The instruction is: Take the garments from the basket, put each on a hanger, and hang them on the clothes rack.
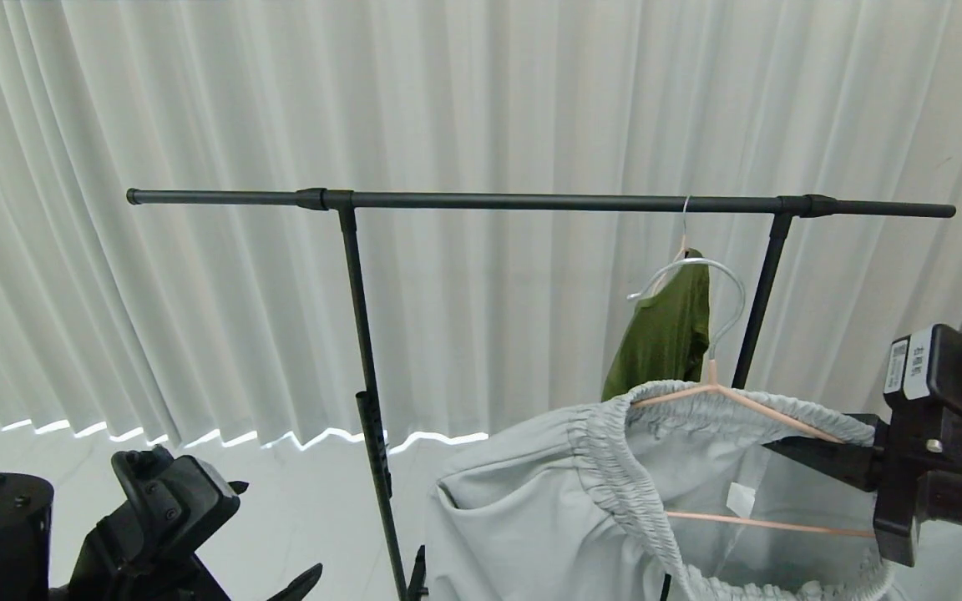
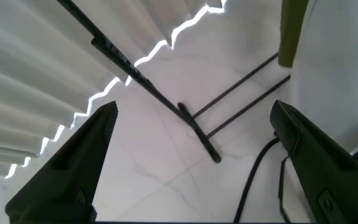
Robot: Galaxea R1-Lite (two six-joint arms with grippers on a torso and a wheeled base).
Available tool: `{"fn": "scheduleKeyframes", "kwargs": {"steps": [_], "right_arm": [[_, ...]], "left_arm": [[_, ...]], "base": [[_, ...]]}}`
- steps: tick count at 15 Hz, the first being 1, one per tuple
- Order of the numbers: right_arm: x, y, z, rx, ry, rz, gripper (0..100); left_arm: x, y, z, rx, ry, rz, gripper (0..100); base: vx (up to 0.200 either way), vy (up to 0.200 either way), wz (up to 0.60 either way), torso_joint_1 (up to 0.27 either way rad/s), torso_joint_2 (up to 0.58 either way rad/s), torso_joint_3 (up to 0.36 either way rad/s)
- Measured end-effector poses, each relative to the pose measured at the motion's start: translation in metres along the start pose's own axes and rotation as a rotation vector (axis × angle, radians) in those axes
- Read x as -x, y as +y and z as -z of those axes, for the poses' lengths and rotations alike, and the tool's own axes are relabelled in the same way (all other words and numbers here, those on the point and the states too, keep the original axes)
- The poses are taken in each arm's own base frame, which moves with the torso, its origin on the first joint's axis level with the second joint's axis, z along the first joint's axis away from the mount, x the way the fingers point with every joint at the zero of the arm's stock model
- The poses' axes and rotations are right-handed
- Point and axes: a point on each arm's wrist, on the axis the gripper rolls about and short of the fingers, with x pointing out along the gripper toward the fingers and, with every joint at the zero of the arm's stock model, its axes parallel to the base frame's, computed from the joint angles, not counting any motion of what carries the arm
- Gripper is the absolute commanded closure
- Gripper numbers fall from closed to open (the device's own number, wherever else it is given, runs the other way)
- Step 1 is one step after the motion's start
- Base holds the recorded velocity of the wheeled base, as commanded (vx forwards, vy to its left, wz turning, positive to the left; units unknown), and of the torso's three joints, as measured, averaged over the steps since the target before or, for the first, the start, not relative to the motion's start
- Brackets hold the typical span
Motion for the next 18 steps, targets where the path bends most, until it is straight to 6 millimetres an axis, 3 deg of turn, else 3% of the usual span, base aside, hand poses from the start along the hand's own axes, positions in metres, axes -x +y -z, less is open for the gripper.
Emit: {"fn": "scheduleKeyframes", "kwargs": {"steps": [4, 10, 18], "right_arm": [[0.001, -0.002, 0.008, -0.061, 0.079, 0.035, 100], [-0.001, -0.003, 0.017, -0.22, 0.195, 0.143, 100], [0.001, -0.007, 0.028, -0.365, 0.323, 0.283, 100]], "left_arm": [[0.006, -0.003, -0.004, 0.047, -0.037, -0.005, 0], [0.019, -0.007, 0.026, 0.072, 0.077, -0.182, 0], [0.025, -0.002, 0.03, 0.118, 0.077, -0.253, 0]], "base": [[0.0, 0.0, 0.0, 0.0, 0.0, 0.0], [0.0, 0.0, 0.0, 0.0, 0.0, 0.0], [0.0, 0.0, 0.0, 0.0, 0.0, 0.0]]}}
